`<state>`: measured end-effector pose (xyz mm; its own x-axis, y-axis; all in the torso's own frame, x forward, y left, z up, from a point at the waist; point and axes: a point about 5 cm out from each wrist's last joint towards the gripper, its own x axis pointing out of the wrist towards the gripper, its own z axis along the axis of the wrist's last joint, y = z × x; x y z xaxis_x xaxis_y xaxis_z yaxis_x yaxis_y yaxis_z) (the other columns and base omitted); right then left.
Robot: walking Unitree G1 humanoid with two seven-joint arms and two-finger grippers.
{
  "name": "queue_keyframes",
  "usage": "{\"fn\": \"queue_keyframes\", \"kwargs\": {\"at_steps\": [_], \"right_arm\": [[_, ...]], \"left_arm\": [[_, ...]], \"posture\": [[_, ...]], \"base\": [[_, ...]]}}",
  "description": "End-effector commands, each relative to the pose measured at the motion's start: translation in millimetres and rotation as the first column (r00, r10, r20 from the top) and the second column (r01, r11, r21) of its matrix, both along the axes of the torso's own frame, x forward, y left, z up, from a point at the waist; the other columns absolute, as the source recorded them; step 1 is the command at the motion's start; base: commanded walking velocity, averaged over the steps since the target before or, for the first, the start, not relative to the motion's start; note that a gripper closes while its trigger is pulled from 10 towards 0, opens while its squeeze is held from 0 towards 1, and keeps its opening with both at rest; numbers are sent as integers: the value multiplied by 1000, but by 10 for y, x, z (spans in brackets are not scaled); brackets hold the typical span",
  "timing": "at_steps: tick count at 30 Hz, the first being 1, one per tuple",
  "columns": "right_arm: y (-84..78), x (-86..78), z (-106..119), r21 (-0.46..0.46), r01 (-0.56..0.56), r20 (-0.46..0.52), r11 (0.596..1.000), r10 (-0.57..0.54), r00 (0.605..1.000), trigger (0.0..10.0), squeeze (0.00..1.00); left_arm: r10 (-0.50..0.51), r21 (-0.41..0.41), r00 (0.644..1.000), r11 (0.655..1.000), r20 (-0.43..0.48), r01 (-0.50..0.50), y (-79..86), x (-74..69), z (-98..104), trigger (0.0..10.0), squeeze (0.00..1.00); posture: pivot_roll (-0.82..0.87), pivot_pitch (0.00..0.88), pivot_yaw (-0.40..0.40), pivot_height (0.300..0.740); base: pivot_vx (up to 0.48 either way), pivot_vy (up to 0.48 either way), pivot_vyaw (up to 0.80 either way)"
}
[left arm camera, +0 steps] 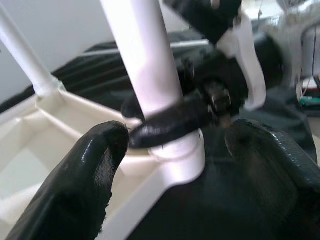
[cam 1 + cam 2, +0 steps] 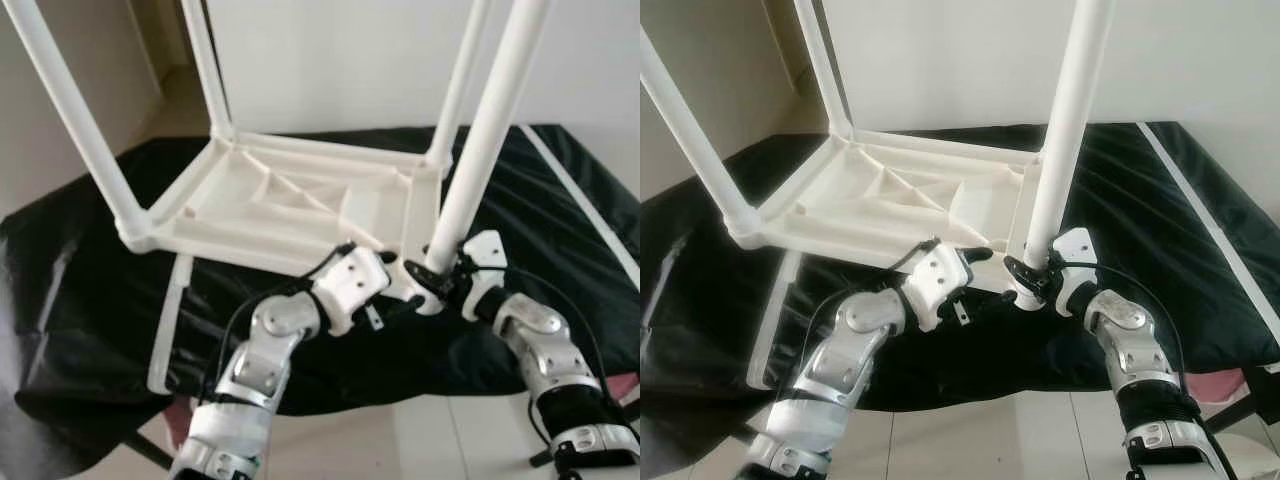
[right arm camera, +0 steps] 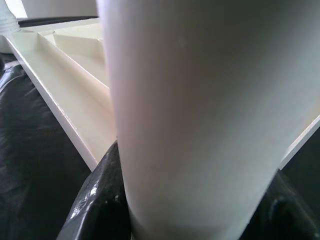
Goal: Building children table
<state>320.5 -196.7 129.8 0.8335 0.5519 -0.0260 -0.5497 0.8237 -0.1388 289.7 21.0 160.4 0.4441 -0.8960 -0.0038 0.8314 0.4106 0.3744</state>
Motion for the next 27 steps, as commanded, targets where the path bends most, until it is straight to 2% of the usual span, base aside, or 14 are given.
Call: {"fn": "queue_keyframes", "kwargs": {"at_steps": [1,7,8,11,16,17,18,21,22,23,24,25,26,27], "right_arm": [[-18,-53,-117,-3,17,-49,1000,-17,999,10000,0],[3,-53,-153,-26,120,-47,992,-121,992,10000,0],[34,-45,-186,-35,210,-56,977,-211,976,10000,0],[66,-32,-239,42,414,-119,909,-407,906,10000,0],[87,-36,-267,57,486,-136,872,-475,869,10000,0],[131,-38,-307,67,549,-155,833,-535,831,10000,0],[131,-38,-307,67,549,-155,833,-535,831,10000,0],[284,-106,-433,88,743,-208,664,-717,665,10000,0],[284,-106,-433,88,743,-208,664,-717,665,10000,0],[348,-139,-461,92,765,-226,638,-735,640,10000,0],[428,-155,-484,106,753,-253,649,-715,652,10000,0],[483,-149,-472,126,723,-260,679,-681,685,10000,0],[483,-149,-472,126,723,-260,679,-681,685,10000,0],[519,-146,-454,135,706,-266,695,-661,702,10000,0]], "left_arm": [[20,22,1000,1000,2,-20,14,7,-49,10000,0],[39,30,999,999,7,-39,33,40,-56,10000,0],[49,38,999,998,11,-50,41,51,-61,10000,0],[55,60,998,997,15,-56,48,42,-95,10000,0],[55,29,999,998,4,-55,39,27,-71,10000,0],[55,6,998,998,-15,-55,31,26,-56,10000,0],[55,6,998,998,-15,-55,31,26,-56,10000,0],[75,16,997,997,-32,-75,44,19,-99,10000,0],[75,16,997,997,-32,-75,44,19,-99,10000,0],[85,27,996,996,-28,-84,53,18,-118,10000,0],[93,32,995,995,-28,-92,58,20,-129,10000,0],[97,29,995,995,-27,-96,61,25,-126,10000,0],[97,29,995,995,-27,-96,61,25,-126,10000,0],[99,25,995,995,-27,-98,63,29,-122,10000,0]], "posture": [[-64,0,-6,740],[-69,0,-3,740],[-69,0,-3,740],[-72,0,6,740],[-72,0,5,740],[-70,0,7,740],[-70,0,7,740],[-70,0,10,740],[-70,0,10,740],[-66,0,8,740],[-66,0,8,740],[-66,0,8,740],[-66,0,8,740],[-66,0,8,740]], "base": [[0,0,0],[0,0,0],[0,0,0],[0,0,0],[0,0,0],[0,0,0],[0,0,0],[0,0,0],[0,0,0],[0,0,0],[0,0,0],[0,0,0],[0,0,0],[0,0,0]]}}
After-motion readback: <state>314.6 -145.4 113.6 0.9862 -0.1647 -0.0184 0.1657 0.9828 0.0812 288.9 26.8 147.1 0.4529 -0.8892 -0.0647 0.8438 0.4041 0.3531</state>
